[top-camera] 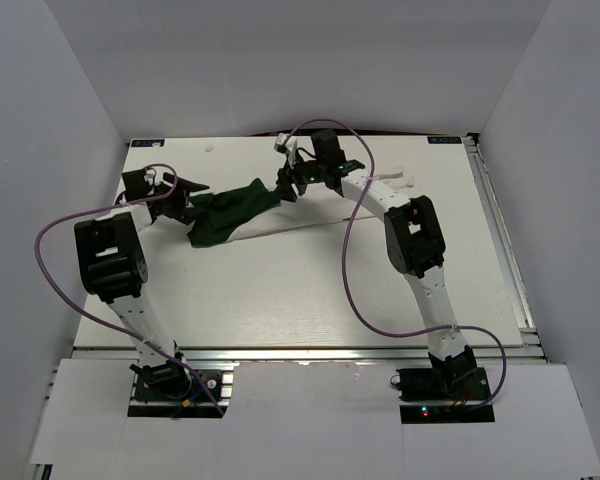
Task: Fold and stack the t-shirts
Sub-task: Fold the tshirt
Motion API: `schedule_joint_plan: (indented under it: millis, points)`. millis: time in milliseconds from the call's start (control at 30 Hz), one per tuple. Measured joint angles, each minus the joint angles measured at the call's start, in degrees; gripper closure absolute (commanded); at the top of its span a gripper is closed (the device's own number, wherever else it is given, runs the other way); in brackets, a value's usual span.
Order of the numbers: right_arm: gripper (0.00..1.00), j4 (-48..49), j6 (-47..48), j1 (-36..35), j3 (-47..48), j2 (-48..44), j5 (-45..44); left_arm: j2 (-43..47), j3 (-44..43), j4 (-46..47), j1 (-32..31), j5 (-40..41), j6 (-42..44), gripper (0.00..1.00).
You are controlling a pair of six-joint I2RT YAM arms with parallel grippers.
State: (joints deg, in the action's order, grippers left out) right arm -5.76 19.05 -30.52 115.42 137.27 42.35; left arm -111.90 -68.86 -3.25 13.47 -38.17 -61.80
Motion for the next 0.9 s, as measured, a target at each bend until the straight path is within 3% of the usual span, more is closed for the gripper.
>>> schedule_joint_plan:
  millis: [133,233,300,333,433,767,900]
  points:
    - [0.4,0.7,-0.96,-0.55,2.25,2.01,-2.97,0.5,-0.31,1.27,0.76,0.15,-1.81,0.21]
    - [0.43,1.7,-2.36,-0.81,2.4,2.84,-4.85,2.47,-0.04,2.38,1.36,0.68,-2.47,0.3]
    - [0.46,1.88,-3.1,-1.14,2.47,3.21,-5.51,5.05,1.07,3.56,1.81,1.01,-2.45,0.39]
    - [0.47,2.12,-3.45,-1.25,2.51,3.39,-5.81,6.64,1.86,4.24,1.9,0.85,-2.32,0.55]
    - [0.48,3.15,-4.37,-1.51,2.99,3.96,-6.45,10.19,3.26,6.93,2.38,-1.25,-1.64,0.66]
    - [0.48,5.35,-6.73,-2.56,5.35,7.13,-8.81,8.68,5.97,10.38,-2.89,-11.04,2.97,0.63]
    - [0.55,5.51,-6.84,-2.97,5.38,8.31,-10.56,5.4,5.86,9.53,-6.4,-11.45,4.5,0.65]
